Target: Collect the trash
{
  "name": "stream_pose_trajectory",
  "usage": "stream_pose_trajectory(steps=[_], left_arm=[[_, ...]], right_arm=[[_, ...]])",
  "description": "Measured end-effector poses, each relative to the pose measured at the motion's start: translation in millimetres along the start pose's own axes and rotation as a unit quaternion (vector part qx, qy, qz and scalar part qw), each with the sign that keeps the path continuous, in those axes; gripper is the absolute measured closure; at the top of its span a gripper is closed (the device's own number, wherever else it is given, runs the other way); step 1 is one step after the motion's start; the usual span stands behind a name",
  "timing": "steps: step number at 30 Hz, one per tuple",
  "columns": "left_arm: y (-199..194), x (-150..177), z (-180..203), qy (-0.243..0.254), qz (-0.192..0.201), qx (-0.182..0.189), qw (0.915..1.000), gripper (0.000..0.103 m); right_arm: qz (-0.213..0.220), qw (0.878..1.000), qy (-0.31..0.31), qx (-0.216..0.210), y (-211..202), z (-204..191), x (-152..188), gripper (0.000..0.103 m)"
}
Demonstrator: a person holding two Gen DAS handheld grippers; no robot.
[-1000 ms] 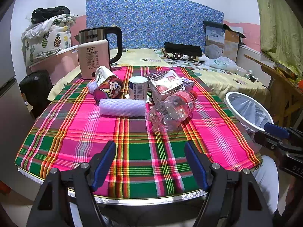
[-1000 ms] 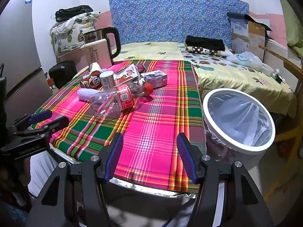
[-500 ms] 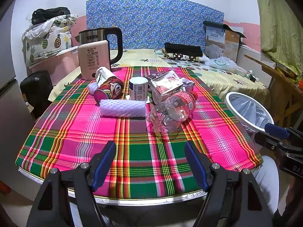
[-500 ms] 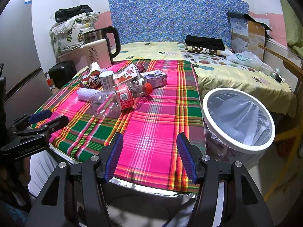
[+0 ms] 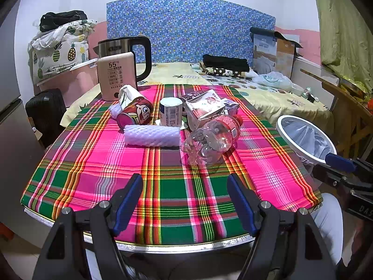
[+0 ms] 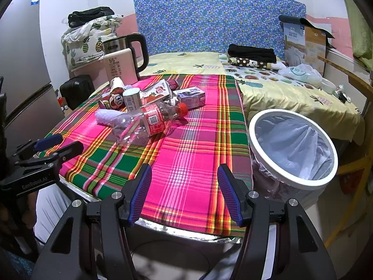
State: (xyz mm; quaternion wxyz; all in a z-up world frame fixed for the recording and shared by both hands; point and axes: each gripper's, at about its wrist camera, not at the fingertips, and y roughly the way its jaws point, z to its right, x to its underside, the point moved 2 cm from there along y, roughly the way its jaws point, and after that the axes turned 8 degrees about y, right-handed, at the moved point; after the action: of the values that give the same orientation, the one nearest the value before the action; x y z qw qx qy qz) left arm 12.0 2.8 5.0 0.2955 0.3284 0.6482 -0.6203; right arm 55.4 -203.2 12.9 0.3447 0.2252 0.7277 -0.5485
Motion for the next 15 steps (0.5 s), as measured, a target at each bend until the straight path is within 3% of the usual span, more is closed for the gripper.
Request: stream_pose_trajectory(steps=[15], left_arm=[[-0.7,0.2,0.8,0.001,0.002,-0.001,1.0000,0.027]], right_arm=[[0.002,1.000,0.000,0.000,-1.3,0.1,0.3,0.043]])
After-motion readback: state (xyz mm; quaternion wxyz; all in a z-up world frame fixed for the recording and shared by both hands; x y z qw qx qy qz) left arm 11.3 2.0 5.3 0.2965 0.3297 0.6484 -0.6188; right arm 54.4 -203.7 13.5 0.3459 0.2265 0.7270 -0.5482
